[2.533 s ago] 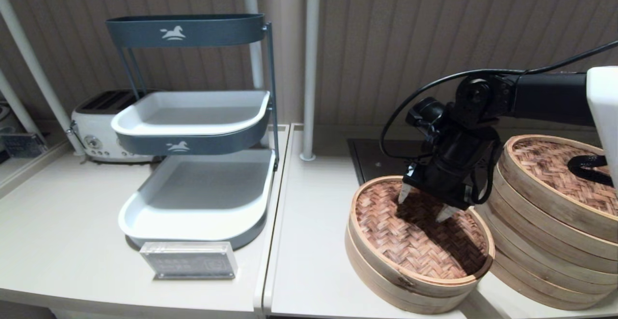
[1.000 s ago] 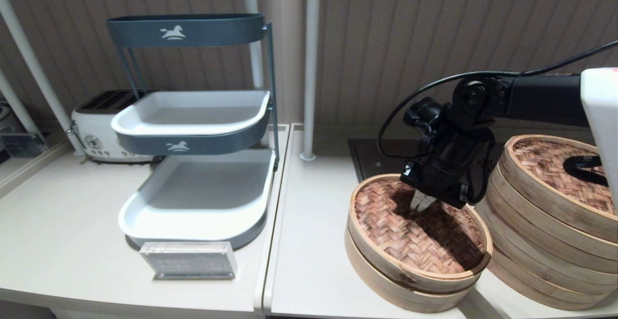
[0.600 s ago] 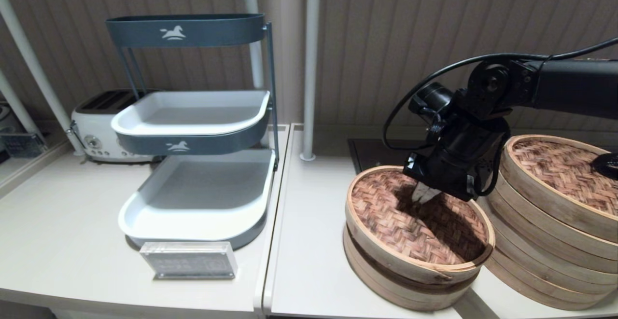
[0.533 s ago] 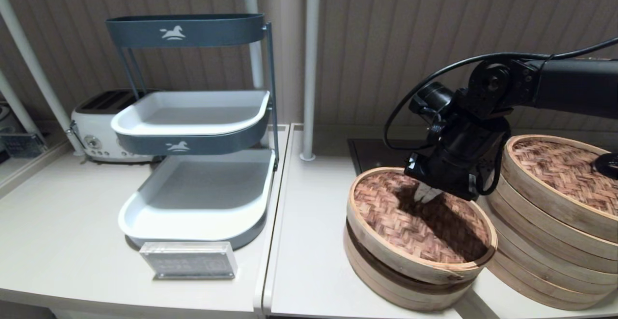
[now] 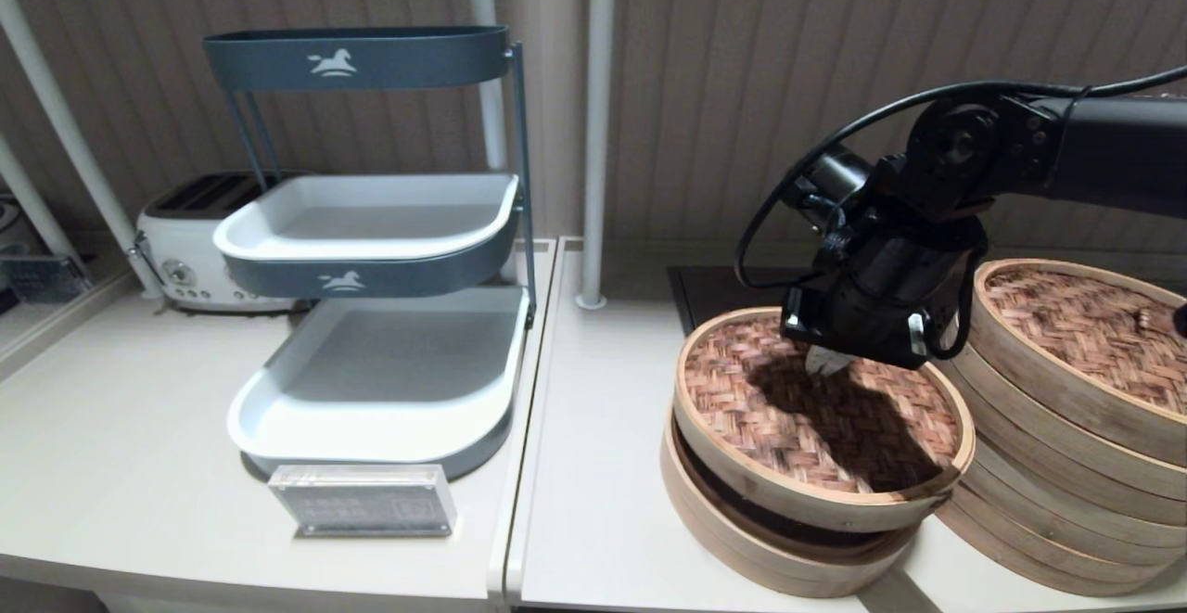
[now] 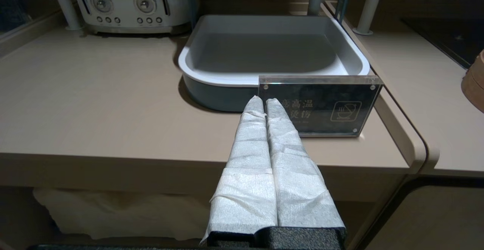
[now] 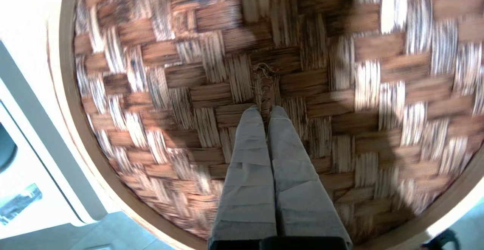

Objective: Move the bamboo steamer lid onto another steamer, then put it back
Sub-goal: Pick up the steamer, then put the steamer

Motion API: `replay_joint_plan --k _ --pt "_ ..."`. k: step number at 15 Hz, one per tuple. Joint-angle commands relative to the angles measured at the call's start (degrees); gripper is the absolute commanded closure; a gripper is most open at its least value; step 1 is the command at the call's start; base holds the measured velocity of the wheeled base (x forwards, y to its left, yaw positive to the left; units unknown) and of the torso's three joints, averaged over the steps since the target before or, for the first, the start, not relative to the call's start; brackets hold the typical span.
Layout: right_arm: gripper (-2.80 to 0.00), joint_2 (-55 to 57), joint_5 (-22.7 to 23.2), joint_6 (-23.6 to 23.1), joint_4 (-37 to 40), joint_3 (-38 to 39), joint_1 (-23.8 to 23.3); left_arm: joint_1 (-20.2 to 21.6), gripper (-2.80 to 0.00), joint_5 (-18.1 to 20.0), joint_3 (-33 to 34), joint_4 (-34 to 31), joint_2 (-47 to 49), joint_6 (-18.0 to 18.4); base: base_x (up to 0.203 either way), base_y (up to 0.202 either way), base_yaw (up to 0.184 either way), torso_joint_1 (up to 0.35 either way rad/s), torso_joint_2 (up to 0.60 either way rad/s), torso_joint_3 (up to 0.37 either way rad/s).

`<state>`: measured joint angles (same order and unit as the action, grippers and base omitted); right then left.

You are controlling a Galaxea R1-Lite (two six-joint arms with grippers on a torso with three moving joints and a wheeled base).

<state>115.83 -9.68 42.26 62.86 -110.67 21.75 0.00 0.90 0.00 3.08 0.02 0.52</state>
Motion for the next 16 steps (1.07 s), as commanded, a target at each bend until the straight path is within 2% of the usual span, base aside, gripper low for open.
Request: replay_joint_plan --k 1,16 --pt "0.00 -1.82 -0.70 -0.58 0.19 0.01 0.05 0.00 0.00 -0.02 1.58 0.05 -0.02 0.01 0.000 0.000 0.000 0.000 0.00 0.000" --pt "0.00 -12.07 -4.33 -6.42 -1.33 -0.14 0.54 0.00 0.00 -0.02 1.58 0.08 -0.02 0.01 0.000 0.000 0.000 0.000 0.00 0.000"
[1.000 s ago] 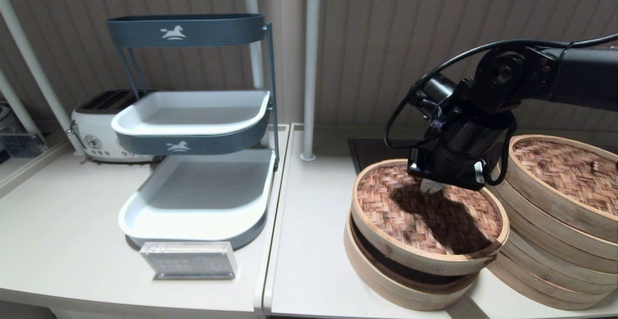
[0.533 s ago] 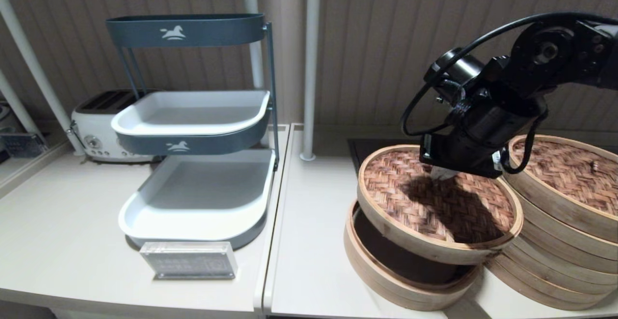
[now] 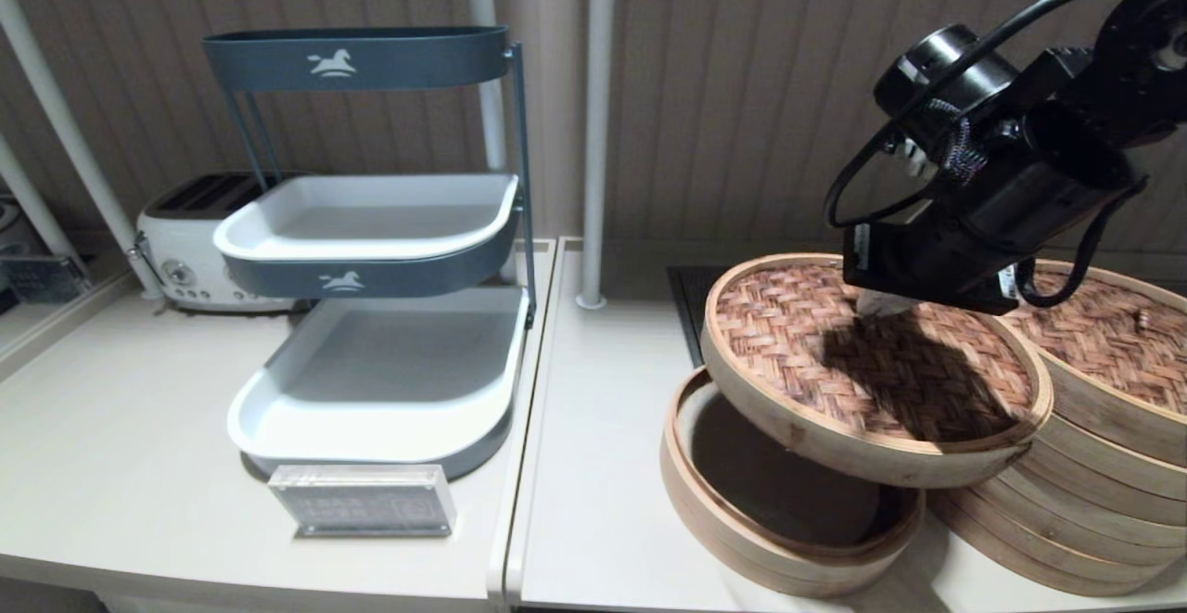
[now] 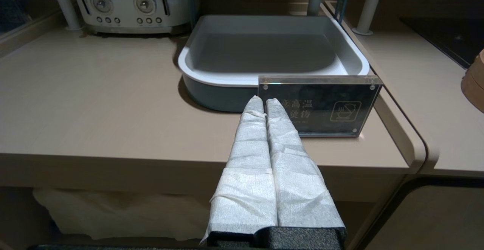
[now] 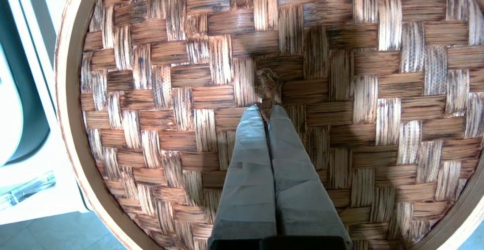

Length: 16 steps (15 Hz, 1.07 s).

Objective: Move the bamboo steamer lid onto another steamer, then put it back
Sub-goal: Put the steamer

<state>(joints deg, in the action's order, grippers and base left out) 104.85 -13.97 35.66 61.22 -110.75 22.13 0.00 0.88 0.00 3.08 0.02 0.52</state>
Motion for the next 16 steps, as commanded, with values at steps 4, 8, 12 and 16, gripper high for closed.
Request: replay_joint_plan --k 4,8,12,16 --pt "0.00 -3.03 -1.96 -1.65 -0.63 -0.08 0.55 0.00 0.00 0.00 1.58 0.00 -0.02 0.00 0.000 0.000 0.000 0.000 0.00 0.000" --pt "0.00 -3.84 -2.20 -1.91 -1.19 -0.17 1.08 0.00 0.00 0.00 1.58 0.00 -0.02 0.00 0.000 0.000 0.000 0.000 0.00 0.000" --pt "0.00 -4.93 -2.73 -3.63 -2.23 -0.17 1.08 0.00 0.00 0.00 1.58 0.06 -0.02 0.00 0.000 0.000 0.000 0.000 0.00 0.000" --pt "0.00 -5.72 -3.51 -5.22 -3.13 -0.17 1.00 0.00 0.00 0.00 1.58 -0.01 -0.02 0.00 0.000 0.000 0.000 0.000 0.00 0.000"
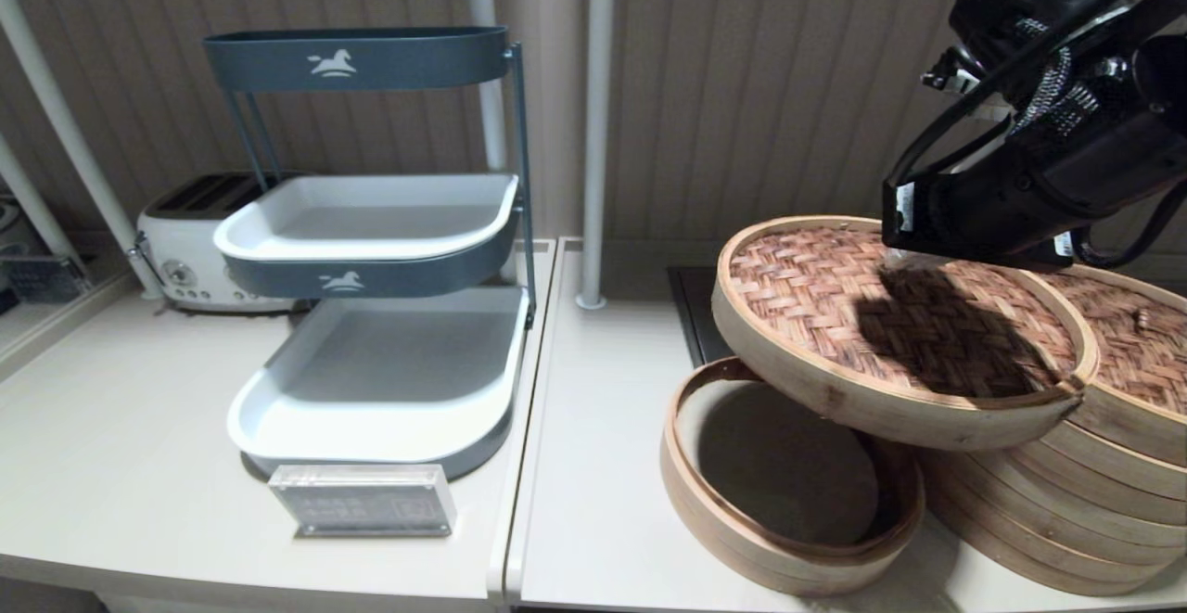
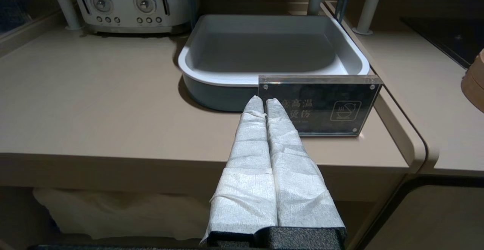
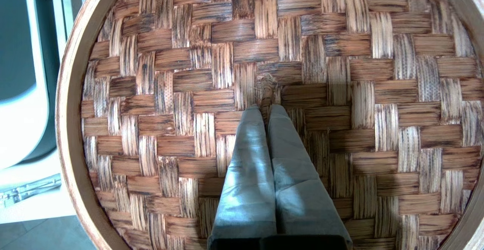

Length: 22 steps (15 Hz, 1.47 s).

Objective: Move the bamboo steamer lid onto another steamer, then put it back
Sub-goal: Put the steamer

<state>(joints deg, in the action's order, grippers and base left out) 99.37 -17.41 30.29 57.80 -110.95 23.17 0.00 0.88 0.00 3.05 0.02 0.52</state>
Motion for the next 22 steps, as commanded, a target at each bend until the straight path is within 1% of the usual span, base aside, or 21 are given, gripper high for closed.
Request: replay_joint_plan --k 1,6,9,12,17,20,22 --pt "0.00 -0.91 -0.44 0.05 0.30 0.03 -0.06 0.00 0.00 0.00 1.58 0.04 -0.02 0.00 0.000 0.000 0.000 0.000 0.00 0.000" --pt "0.00 -3.26 -0.61 -0.92 0.39 0.03 -1.68 0.00 0.00 0.00 1.58 0.02 -0.02 0.00 0.000 0.000 0.000 0.000 0.00 0.000" --pt "0.00 -3.64 -0.53 -2.61 0.56 0.11 -6.30 0.00 0.00 0.00 1.58 0.02 -0.02 0.00 0.000 0.000 0.000 0.000 0.00 0.000" --pt "0.00 -3.74 -0.61 -3.02 0.75 0.12 -9.06 0.00 0.00 0.00 1.58 0.11 -0.02 0.00 0.000 0.000 0.000 0.000 0.00 0.000" --pt "0.00 -4.38 -0.53 -6.23 0.58 0.20 -15.32 0.00 0.00 0.00 1.58 0.03 -0.02 0.00 0.000 0.000 0.000 0.000 0.00 0.000" --pt "0.00 -4.31 -0.52 -6.68 0.48 0.20 -18.36 0.00 0.00 0.00 1.58 0.09 -0.02 0.00 0.000 0.000 0.000 0.000 0.00 0.000" --pt "0.00 -4.00 -0.45 -7.76 0.37 0.22 -21.03 0.00 0.00 0.00 1.58 0.02 -0.02 0.00 0.000 0.000 0.000 0.000 0.00 0.000"
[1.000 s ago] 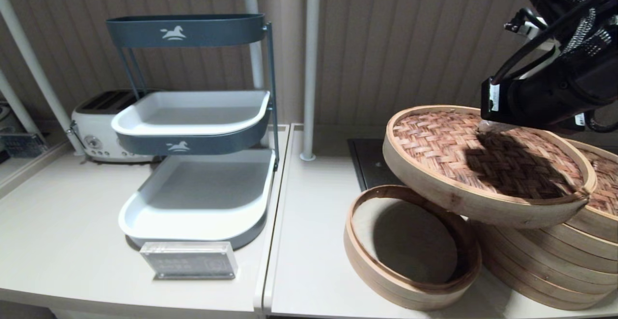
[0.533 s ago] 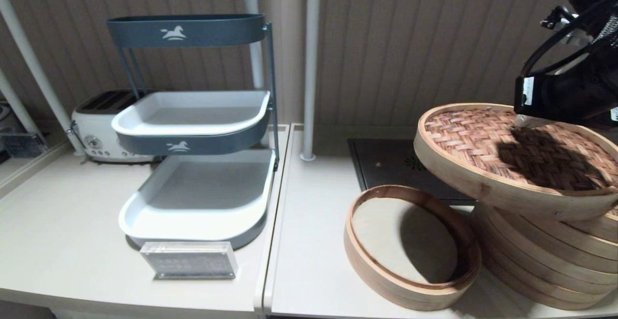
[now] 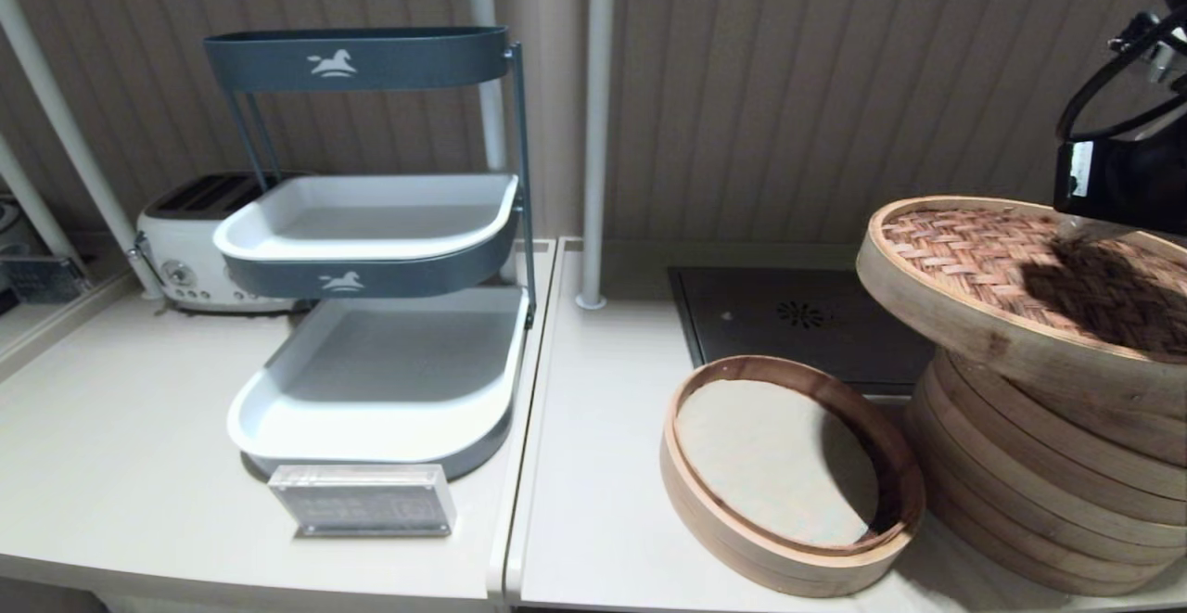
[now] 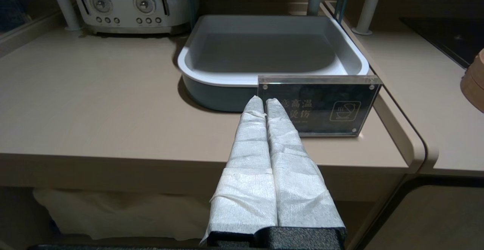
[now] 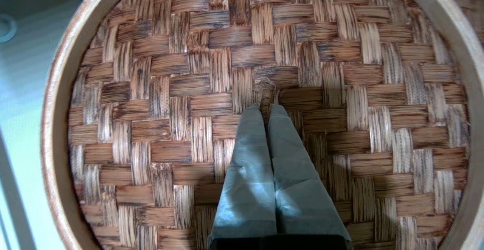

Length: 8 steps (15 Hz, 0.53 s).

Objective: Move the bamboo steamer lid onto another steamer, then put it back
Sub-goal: Put the steamer

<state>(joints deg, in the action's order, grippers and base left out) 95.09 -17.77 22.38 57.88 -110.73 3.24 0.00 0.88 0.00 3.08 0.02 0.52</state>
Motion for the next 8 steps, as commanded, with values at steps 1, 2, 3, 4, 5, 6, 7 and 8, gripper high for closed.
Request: replay_joint_plan --k 1,2,3,4,5,6,7,8 --pt "0.00 0.40 0.13 -0.61 0.23 0.01 -2.64 0.00 0.00 0.00 1.58 -0.01 -0.02 0.00 0.000 0.000 0.000 0.000 0.00 0.000" --pt "0.00 0.44 0.46 -1.21 0.26 0.04 -4.17 0.00 0.00 0.00 1.58 -0.01 -0.02 0.00 0.000 0.000 0.000 0.000 0.00 0.000" --pt "0.00 0.52 0.70 -1.47 0.30 0.07 -5.16 0.00 0.00 0.00 1.58 -0.01 -0.02 0.00 0.000 0.000 0.000 0.000 0.00 0.000" --pt "0.00 0.65 1.38 -1.59 0.30 0.07 -6.39 0.00 0.00 0.00 1.58 0.04 -0.02 0.00 0.000 0.000 0.000 0.000 0.00 0.000" --pt "0.00 0.92 2.23 -1.77 0.30 0.07 -7.58 0.00 0.00 0.00 1.58 -0.01 -0.02 0.00 0.000 0.000 0.000 0.000 0.00 0.000" --pt "0.00 1.17 3.08 -1.96 0.30 0.07 -8.66 0.00 0.00 0.00 1.58 -0.01 -0.02 0.00 0.000 0.000 0.000 0.000 0.00 0.000" --pt "0.00 1.42 3.43 -2.07 0.52 0.13 -9.27 0.00 0.00 0.00 1.58 -0.01 -0.02 0.00 0.000 0.000 0.000 0.000 0.00 0.000" --pt "0.00 1.65 3.52 -2.07 0.64 0.28 -10.10 0.00 0.00 0.00 1.58 0.08 -0.02 0.00 0.000 0.000 0.000 0.000 0.00 0.000"
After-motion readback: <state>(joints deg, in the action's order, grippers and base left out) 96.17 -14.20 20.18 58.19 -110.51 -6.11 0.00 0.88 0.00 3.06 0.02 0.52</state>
